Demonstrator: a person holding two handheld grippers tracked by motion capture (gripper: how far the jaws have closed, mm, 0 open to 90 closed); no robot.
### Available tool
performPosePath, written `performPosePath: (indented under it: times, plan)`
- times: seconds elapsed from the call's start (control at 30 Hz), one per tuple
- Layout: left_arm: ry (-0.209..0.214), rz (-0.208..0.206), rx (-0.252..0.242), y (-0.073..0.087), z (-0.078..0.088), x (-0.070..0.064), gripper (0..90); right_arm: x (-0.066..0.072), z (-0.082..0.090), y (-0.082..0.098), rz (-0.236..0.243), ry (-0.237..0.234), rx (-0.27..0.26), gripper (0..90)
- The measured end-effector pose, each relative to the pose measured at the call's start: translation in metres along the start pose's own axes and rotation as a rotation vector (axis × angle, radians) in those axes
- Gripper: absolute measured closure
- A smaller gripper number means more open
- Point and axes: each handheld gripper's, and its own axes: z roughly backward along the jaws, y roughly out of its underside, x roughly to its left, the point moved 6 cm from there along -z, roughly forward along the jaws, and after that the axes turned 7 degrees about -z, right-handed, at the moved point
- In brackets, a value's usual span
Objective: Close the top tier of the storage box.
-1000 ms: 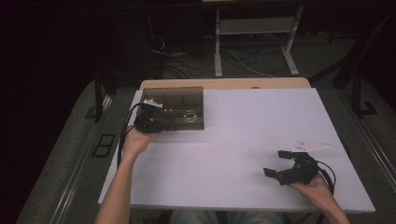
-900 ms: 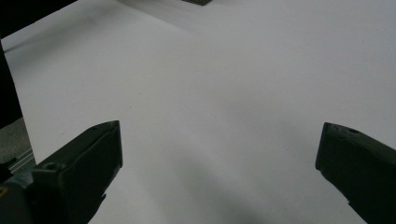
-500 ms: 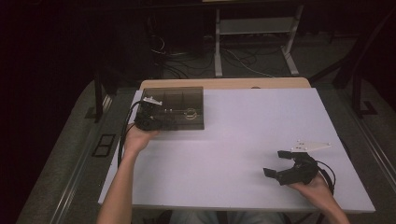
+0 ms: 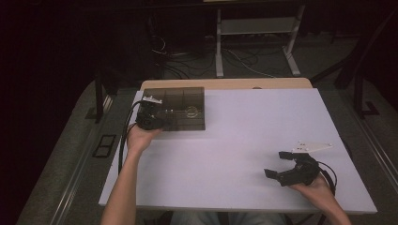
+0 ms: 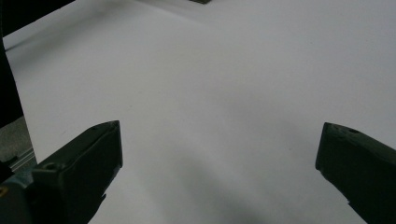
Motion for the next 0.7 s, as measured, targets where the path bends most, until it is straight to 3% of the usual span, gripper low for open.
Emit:
performPosePath:
  times: [0.2, 0.33, 0.5, 0.7]
  plan:
    - [0.008, 0.001, -0.014, -0.001, 0.008, -0.003, 78.0, 0.001, 0.000, -0.001, 0.003, -0.001, -0.002, 0.0]
    - [0.050, 0.038, -0.040, -0.002, 0.014, -0.010, 69.3, 0.001, 0.000, -0.001, 0.006, -0.001, -0.002, 0.0]
    - [0.064, 0.049, -0.075, 0.000, 0.022, -0.016, 57.9, 0.002, 0.001, -0.001, 0.007, -0.006, -0.006, 0.0]
    - [0.051, 0.053, -0.101, 0.007, 0.029, -0.021, 45.4, 0.004, 0.000, -0.003, 0.014, -0.012, -0.010, 0.0]
